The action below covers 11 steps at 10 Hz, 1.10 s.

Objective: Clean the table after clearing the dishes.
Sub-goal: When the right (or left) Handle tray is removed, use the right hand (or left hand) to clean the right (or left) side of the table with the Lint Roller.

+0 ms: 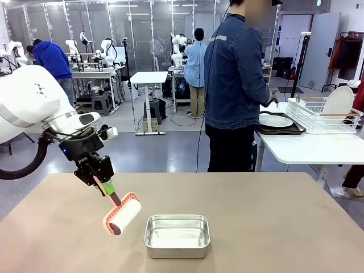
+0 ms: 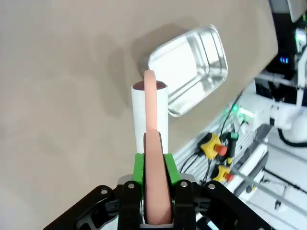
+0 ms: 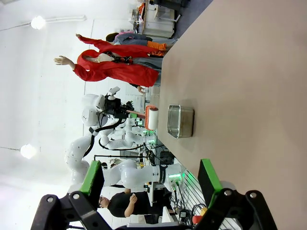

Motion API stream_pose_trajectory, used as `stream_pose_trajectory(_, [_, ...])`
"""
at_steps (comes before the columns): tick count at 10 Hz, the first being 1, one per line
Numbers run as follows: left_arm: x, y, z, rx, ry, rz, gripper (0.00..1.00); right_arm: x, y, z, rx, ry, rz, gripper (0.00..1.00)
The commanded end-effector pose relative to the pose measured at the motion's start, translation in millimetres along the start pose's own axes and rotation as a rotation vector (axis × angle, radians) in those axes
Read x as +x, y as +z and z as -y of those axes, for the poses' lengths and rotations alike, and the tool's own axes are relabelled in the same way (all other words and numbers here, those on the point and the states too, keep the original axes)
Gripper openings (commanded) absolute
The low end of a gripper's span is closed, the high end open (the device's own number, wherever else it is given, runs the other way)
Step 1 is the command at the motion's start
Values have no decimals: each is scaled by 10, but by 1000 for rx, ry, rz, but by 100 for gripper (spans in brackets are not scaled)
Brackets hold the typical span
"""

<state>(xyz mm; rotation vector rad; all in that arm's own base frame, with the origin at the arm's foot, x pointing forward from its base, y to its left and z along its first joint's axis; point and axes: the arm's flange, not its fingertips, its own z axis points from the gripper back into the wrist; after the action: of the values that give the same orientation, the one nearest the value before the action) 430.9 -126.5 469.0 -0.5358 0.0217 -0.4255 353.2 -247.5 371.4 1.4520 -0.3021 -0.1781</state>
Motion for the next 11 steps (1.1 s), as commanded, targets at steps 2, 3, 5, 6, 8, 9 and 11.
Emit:
stream_pose_trajectory(2, [259,-99,-428,-90,214,213,21,-9,-9,-33,4,2,-1,100])
stream_pose_trajectory(3, [314,-153,-573,-58,247,247,21,-9,-9,-33,4,2,-1,100])
stream_pose_trajectory(5, [423,-239,-767,-85,304,231,21,-9,-9,-33,4,2,-1,100])
stream_pose_trajectory(6, [473,-284,-855,-97,305,213,21,-9,-9,-33,4,2,-1,100])
stream_pose_trajectory(8, [542,-427,-1104,-93,322,169,21,-9,-9,-33,4,2,-1,100])
stream_pose_trajectory(9, [553,-489,-1230,-108,355,167,21,-9,-9,-33,4,2,-1,100])
stream_pose_trajectory(11, [561,-602,-1539,-155,392,166,21,-9,-9,-33,4,2,-1,100])
